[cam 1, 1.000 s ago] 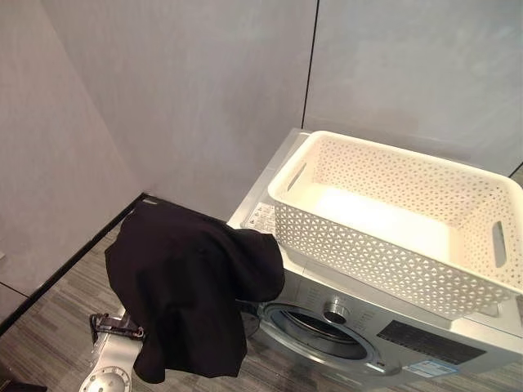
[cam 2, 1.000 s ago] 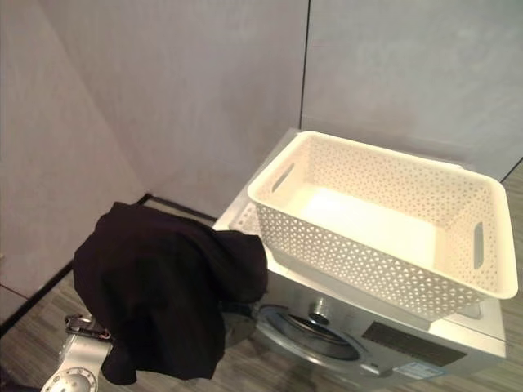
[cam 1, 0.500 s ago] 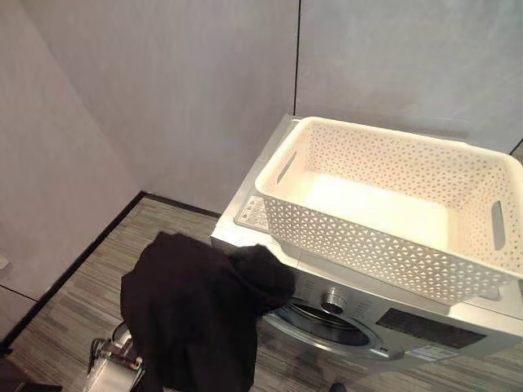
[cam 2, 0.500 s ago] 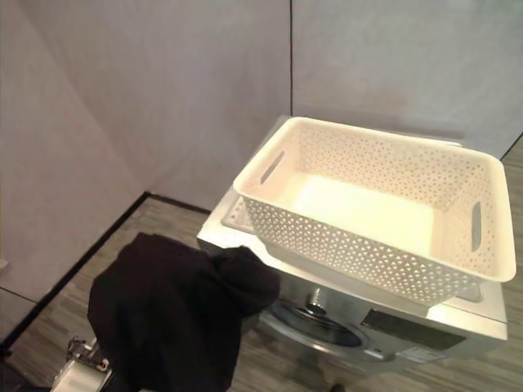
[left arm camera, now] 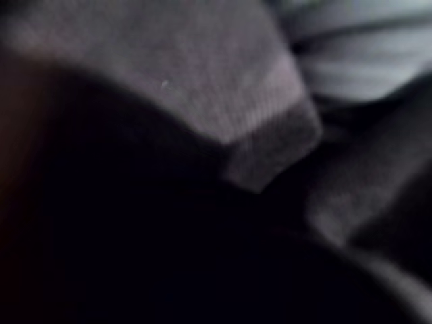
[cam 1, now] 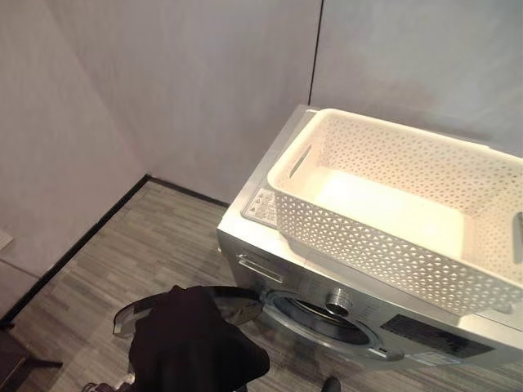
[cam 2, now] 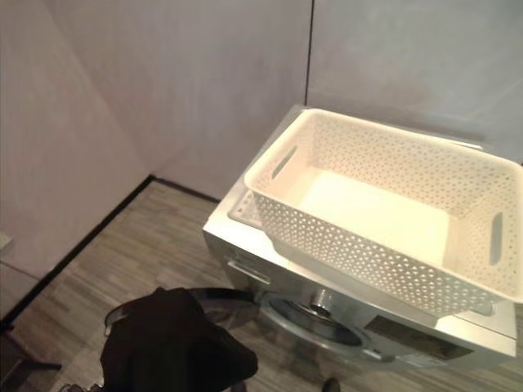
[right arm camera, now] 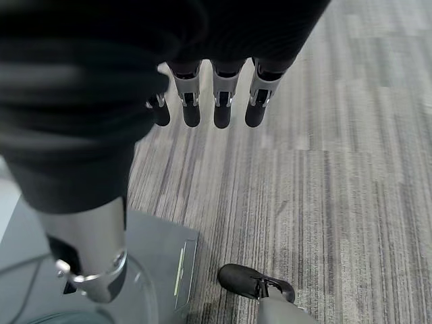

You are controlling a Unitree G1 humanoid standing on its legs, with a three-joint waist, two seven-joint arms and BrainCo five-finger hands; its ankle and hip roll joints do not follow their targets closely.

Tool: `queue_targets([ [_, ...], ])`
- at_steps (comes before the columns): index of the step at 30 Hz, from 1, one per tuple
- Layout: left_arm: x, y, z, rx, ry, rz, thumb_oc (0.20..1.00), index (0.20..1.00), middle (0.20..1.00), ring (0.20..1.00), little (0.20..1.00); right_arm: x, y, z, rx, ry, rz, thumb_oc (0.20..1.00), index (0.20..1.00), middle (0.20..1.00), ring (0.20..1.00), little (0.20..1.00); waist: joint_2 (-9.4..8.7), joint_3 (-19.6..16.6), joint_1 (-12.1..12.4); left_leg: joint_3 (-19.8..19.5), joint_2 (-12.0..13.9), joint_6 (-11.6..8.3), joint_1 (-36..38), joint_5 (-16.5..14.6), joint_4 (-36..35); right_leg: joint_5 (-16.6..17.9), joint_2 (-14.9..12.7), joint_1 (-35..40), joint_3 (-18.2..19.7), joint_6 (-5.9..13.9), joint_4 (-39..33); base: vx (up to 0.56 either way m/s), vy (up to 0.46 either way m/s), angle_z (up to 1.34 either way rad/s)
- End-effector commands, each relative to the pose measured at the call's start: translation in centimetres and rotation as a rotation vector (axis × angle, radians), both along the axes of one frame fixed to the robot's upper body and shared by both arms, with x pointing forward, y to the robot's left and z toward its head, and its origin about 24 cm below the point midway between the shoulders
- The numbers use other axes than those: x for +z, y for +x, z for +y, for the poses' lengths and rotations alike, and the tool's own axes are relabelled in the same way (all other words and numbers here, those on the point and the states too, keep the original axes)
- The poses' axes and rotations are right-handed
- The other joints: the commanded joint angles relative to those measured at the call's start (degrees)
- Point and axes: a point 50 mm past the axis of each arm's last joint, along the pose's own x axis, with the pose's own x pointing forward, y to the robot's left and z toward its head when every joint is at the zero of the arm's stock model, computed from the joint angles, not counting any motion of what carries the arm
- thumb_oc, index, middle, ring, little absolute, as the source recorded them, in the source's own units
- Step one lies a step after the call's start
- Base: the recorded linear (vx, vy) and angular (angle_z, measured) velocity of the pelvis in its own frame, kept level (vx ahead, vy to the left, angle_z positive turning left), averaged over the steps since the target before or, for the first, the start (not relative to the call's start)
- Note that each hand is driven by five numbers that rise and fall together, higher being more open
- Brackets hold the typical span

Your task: Grab the laundry basket,head to the washer,open it,put in the laundry and shut it.

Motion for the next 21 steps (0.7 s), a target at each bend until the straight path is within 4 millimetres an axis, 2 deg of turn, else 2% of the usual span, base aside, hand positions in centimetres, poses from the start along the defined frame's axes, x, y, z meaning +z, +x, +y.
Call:
queue_targets([
  [1, 1.7, 2.3, -0.4, -0.047, -0.003, -0.15, 0.2, 0.2, 0.2, 0.2, 0.2, 0.7, 3.8, -0.5, 0.134, -0.034, -0.055, 1.0, 1.0, 1.0, 1.0, 1.0, -2.59, 7.3, 0.0, -1.5, 4.0, -1.79, -6.6, 0.8, 7.6, 1.1, -4.0, -2.4, 1.7, 3.23, 4.9, -0.25, 0.006, 0.03],
  [2, 1.2, 3.1, -1.2, -0.057, -0.003, -0.153, 0.2, 0.2, 0.2, 0.2, 0.2, 0.9, 5.3, -0.3, 0.167, -0.042, -0.09, 1.0, 1.0, 1.0, 1.0, 1.0, -2.65, 10.0, -0.2, -1.7, 5.1, -1.82, -10.5, -0.3, 11.6, 0.3, -4.0, -6.1, 2.4, 2.67, 8.3, -0.21, 0.008, 0.03],
  [4, 1.1, 3.4, -1.6, -0.065, -0.008, -0.16, 0.2, 0.2, 0.2, 0.2, 0.2, 1.0, 5.5, -0.3, 0.172, -0.043, -0.094, 1.0, 1.0, 1.0, 1.0, 1.0, -2.73, 10.5, -0.5, -1.7, 5.4, -1.81, -11.9, -0.7, 12.9, 0.1, -4.0, -7.4, 2.5, 2.52, 9.3, -0.16, 0.011, -0.01],
  [5, 0.9, 4.0, -2.2, -0.081, -0.009, -0.166, 0.2, 0.2, 0.2, 0.2, 0.2, 1.1, 6.0, -0.3, 0.182, -0.048, -0.098, 1.0, 1.0, 1.0, 1.0, 1.0, -2.88, 11.6, -1.0, -1.8, 6.0, -1.76, -14.8, -1.4, 15.6, -0.5, -4.2, -10.7, 2.8, 2.19, 12.1, -0.11, 0.015, -0.08],
  [8, 1.2, 4.9, -2.5, -0.097, 0.024, -0.207, 0.2, 0.2, 0.2, 0.2, 0.2, 1.1, 6.1, -0.4, 0.18, -0.05, -0.096, 1.0, 1.0, 1.0, 1.0, 1.0, -2.73, 11.9, -1.5, -1.9, 6.9, -1.82, -18.2, -2.2, 18.6, -1.5, -4.4, -14.4, 3.0, 1.89, 15.1, -0.1, 0.012, -0.05],
  [9, 1.6, 5.8, -2.7, -0.104, 0.044, -0.24, 0.2, 0.2, 0.2, 0.2, 0.2, 1.2, 6.0, -0.7, 0.16, -0.06, -0.089, 1.0, 1.0, 1.0, 1.0, 1.0, -2.63, 12.4, -1.9, -2.3, 7.6, -1.7, -21.5, -3.2, 21.6, -2.5, -4.4, -18.0, 3.2, 1.61, 18.1, -0.01, -0.003, -0.09],
  [10, 1.7, 6.2, -2.7, -0.089, 0.055, -0.259, 0.2, 0.2, 0.2, 0.2, 0.2, 1.1, 5.8, -0.8, 0.141, -0.064, -0.081, 1.0, 1.0, 1.0, 1.0, 1.0, -2.2, 12.7, -2.0, -2.6, 8.5, -2.17, -22.4, -5.3, 23.6, -4.1, -4.1, -19.2, 3.7, 2.23, 20.1, -0.04, -0.006, -0.11],
  [12, 1.9, 6.6, -2.6, -0.072, 0.062, -0.279, 0.2, 0.2, 0.2, 0.2, 0.2, 1.0, 5.7, -0.7, 0.132, -0.063, -0.077, 1.0, 1.0, 1.0, 1.0, 1.0, -2.36, 12.9, -2.2, -2.3, 8.6, -1.56, -24.9, -4.4, 25.2, -3.4, -4.5, -21.3, 3.1, 1.39, 21.0, -0.05, -0.006, -0.03],
  [13, 2.1, 7.5, -2.8, -0.045, 0.071, -0.309, 0.2, 0.2, 0.2, 0.2, 0.2, 0.9, 5.5, -0.6, 0.128, -0.058, -0.064, 1.0, 1.0, 1.0, 1.0, 1.0, -1.85, 13.1, -2.3, -2.9, 9.7, -1.96, -26.8, -7.0, 28.5, -5.6, -4.2, -23.5, 3.4, 1.99, 24.2, -0.04, -0.008, -0.04],
  [16, 2.2, 8.5, -3.0, -0.014, 0.075, -0.33, 0.2, 0.2, 0.2, 0.2, 0.2, 0.9, 5.6, -0.5, 0.113, -0.053, -0.084, 1.0, 1.0, 1.0, 1.0, 1.0, -1.74, 13.2, -2.9, -3.0, 10.4, -1.9, -29.2, -7.9, 30.9, -6.5, -4.2, -26.3, 3.8, 1.78, 26.7, -0.01, -0.004, -0.07],
  [20, 1.2, 9.6, -3.2, 0.02, 0.111, -0.322, 0.2, 0.2, 0.2, 0.2, 0.2, 0.9, 6.3, 0.1, 0.143, -0.042, -0.133, 1.0, 1.0, 1.0, 1.0, 1.0, -1.88, 13.7, -4.3, -3.0, 11.5, -1.81, -32.6, -9.5, 34.8, -7.7, -3.7, -30.8, 5.1, 1.25, 30.0, -0.03, -0.007, -0.14],
  [21, 0.3, 10.1, -3.5, 0.024, 0.13, -0.292, 0.2, 0.2, 0.2, 0.2, 0.2, 1.2, 7.1, 0.3, 0.159, -0.047, -0.172, 1.0, 1.0, 1.0, 1.0, 1.0, -1.83, 14.0, -5.3, -2.9, 12.0, -1.51, -34.5, -10.6, 37.3, -8.3, -3.1, -33.6, 6.3, 0.85, 32.1, -0.03, 0.031, -0.22],
])
